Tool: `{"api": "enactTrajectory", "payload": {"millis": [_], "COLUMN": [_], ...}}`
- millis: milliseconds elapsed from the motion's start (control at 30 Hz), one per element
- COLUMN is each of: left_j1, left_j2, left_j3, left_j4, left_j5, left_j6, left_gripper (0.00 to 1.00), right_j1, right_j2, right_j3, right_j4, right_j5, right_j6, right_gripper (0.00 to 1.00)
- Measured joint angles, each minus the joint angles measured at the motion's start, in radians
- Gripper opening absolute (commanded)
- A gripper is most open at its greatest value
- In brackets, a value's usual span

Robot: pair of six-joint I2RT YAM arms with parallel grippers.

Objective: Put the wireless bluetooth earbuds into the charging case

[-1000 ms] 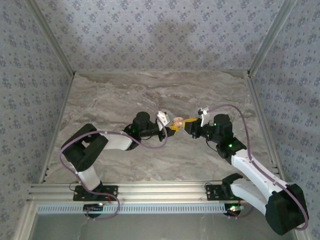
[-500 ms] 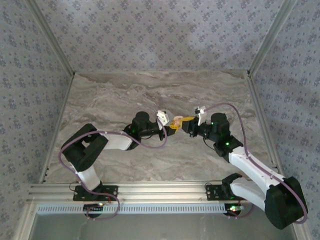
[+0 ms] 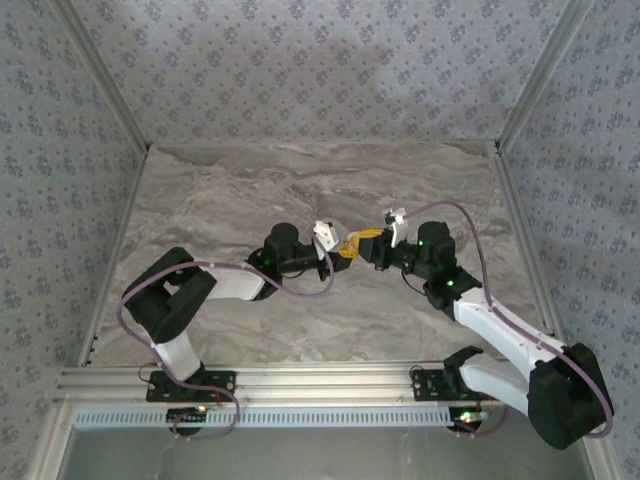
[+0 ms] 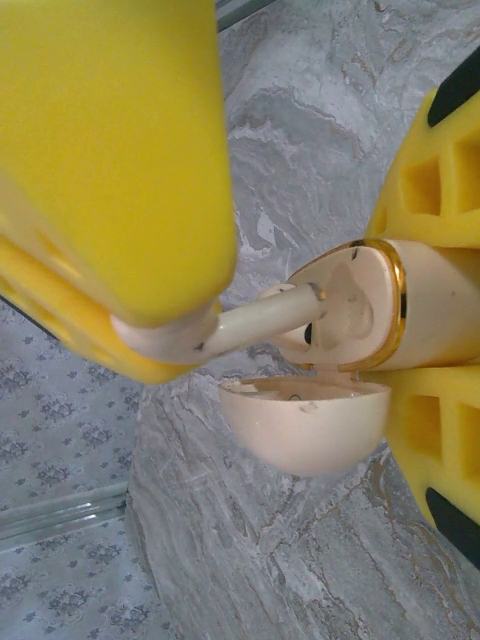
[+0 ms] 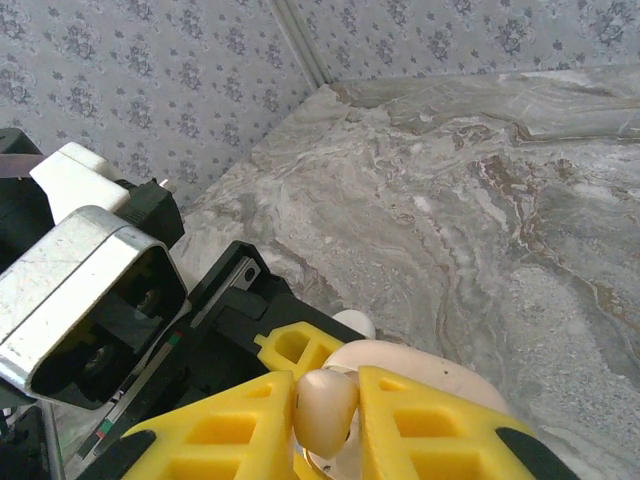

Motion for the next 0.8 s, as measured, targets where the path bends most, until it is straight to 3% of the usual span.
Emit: {"api": "enactTrajectory", "payload": {"millis": [800], "left_j1": [-0.005], "left_j2": [0.000], "left_j3": [0.000], "left_j4": [0.001], "left_j5": [0.012], "left_j6": [0.000], "left_gripper": [0.12], "right_j1": [0.002], "right_j2": [0.037], "right_j3": [0.003], "right_j4": [0.005], "right_j5": [-0.042], "right_j6": [-0.013], "right_gripper": [0.23]}}
